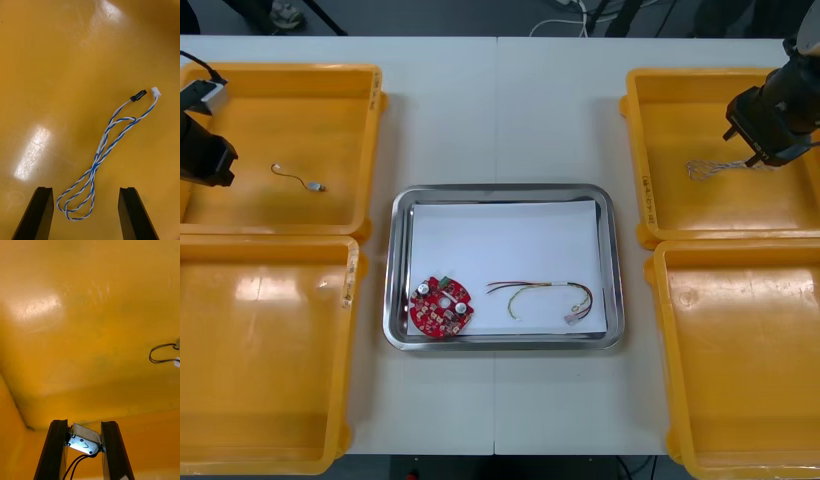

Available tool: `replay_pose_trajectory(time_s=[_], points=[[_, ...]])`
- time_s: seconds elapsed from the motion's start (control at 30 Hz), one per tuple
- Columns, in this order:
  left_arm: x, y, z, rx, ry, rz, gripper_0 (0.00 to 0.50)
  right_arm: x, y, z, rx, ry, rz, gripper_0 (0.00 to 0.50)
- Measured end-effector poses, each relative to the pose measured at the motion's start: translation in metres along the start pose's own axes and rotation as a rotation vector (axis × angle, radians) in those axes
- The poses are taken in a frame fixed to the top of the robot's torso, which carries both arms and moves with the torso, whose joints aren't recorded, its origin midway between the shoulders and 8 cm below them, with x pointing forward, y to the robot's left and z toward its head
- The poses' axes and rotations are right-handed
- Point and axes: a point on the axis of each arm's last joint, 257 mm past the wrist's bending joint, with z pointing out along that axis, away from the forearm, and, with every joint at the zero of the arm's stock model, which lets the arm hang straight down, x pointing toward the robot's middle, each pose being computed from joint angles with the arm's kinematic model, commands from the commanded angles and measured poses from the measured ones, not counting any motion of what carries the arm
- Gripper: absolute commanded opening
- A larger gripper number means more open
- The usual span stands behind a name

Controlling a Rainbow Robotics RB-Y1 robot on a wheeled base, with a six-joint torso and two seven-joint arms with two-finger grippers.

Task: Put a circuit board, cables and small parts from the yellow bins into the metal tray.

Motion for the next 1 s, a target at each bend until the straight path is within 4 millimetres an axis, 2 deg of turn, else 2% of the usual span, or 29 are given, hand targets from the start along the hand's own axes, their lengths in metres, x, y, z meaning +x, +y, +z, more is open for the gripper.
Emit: replay_pose_trajectory(time_s=[0.23, 0.43, 0.6, 0.7, 0.83, 1.0], points=[[0.001, -0.014, -0.032, -0.015, 0.028, 0.072, 0.000, -0.003, 0.005, 0.008, -0.023, -0.019, 0.013, 0.500], [-0.007, -0.030, -0.063, -0.044, 0.000, 0.141, 0.000, -0.005, 0.004, 0.009, -0.021, -0.026, 0.013, 0.500], [-0.012, -0.044, -0.082, -0.061, -0.024, 0.104, 0.000, -0.001, 0.000, 0.014, -0.011, -0.016, 0.039, 0.500], [-0.020, -0.059, -0.088, -0.066, -0.056, 0.036, 0.000, 0.003, -0.006, 0.021, 0.000, -0.006, 0.048, 0.500], [-0.025, -0.084, -0.086, -0.057, -0.072, -0.050, 0.000, 0.009, -0.014, 0.027, 0.019, 0.010, 0.055, 0.500], [-0.028, -0.121, -0.083, -0.022, -0.081, -0.010, 0.000, 0.009, -0.012, 0.027, 0.013, 0.008, 0.056, 0.500]])
